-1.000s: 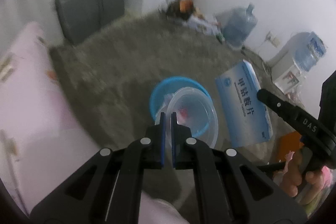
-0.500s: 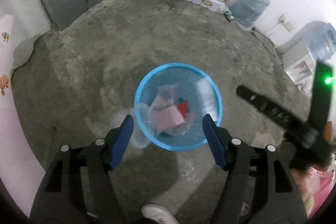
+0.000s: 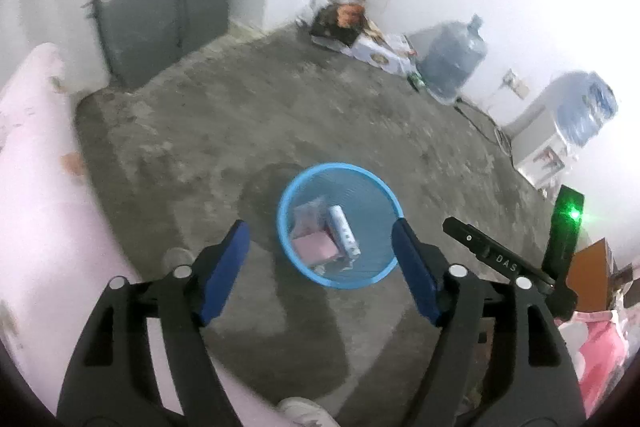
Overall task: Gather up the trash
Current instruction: 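Bring both grippers back over the table toward the white paper cup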
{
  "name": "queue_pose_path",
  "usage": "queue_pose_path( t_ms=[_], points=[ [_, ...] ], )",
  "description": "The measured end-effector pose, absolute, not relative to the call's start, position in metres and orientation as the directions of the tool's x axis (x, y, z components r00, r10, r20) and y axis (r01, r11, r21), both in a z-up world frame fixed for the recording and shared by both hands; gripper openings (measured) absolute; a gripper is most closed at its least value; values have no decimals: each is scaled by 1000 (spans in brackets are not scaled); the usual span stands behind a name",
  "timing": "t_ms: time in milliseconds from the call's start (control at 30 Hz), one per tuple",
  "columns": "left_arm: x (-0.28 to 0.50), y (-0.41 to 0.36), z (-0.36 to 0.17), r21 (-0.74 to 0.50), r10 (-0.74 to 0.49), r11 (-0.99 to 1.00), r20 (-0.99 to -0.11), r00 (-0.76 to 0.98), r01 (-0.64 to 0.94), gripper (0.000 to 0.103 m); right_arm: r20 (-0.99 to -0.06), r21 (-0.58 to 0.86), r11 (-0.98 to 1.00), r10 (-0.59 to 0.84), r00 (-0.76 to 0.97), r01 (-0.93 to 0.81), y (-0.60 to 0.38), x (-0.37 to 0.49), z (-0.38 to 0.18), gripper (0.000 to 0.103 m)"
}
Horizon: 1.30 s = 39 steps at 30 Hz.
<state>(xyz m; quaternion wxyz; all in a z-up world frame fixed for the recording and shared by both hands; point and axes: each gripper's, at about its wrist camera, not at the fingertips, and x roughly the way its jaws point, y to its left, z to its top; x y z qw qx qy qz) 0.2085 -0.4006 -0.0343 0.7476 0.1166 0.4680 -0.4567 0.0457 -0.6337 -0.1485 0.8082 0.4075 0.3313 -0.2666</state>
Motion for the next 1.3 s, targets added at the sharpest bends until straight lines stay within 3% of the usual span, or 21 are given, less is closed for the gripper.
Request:
queue_pose_path(
  t_ms=[300,533,800,1033,1300],
  points=[
    [240,-284,15,-218,-574,643,-772,273,734,74,-741,528,633,17,671,567,-587,97,-153,62],
    [238,-219,16,-215,-547,702,-773,321,679,74,-751,548,641,94,653,538,-560,103,-167,62],
    [220,-182,11,-213,-522,738,-781,343,640,78,-751,578,602,127,648,551,-532,76,-172,63],
    [197,-157,19,-213,-529,750,-761,375,626,84,-750,595,575,145,646,562,-508,55,-169,70],
    [199,-169,14,-189,-531,741,-751,391,644,85,-749,585,579,116,652,569,-521,66,-180,71]
  ],
)
